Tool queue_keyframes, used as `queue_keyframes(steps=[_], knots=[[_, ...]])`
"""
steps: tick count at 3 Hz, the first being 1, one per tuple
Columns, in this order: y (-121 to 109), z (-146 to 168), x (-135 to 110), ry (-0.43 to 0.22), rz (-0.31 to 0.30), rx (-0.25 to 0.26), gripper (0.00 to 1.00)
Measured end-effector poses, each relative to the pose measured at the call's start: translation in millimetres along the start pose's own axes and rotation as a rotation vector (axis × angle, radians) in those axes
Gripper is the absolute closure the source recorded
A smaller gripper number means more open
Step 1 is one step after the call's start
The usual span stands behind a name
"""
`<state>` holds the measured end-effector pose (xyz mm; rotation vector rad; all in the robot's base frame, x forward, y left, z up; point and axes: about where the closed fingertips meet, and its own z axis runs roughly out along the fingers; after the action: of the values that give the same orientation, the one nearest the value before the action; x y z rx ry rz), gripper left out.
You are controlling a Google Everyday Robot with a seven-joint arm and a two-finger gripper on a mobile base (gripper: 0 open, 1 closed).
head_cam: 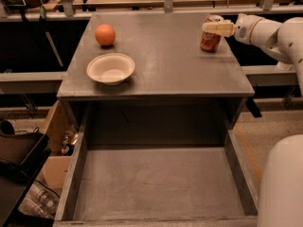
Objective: Place coke can into top drawer
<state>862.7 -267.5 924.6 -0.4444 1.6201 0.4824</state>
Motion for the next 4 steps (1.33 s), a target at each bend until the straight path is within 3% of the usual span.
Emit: queue_keyframes(steps=[1, 4], knots=[[0.0, 14.5, 7.9, -0.002, 0.026, -0.015, 0.18], [6.1, 23.0, 10.8, 0.000, 0.029, -0.027, 0.87]])
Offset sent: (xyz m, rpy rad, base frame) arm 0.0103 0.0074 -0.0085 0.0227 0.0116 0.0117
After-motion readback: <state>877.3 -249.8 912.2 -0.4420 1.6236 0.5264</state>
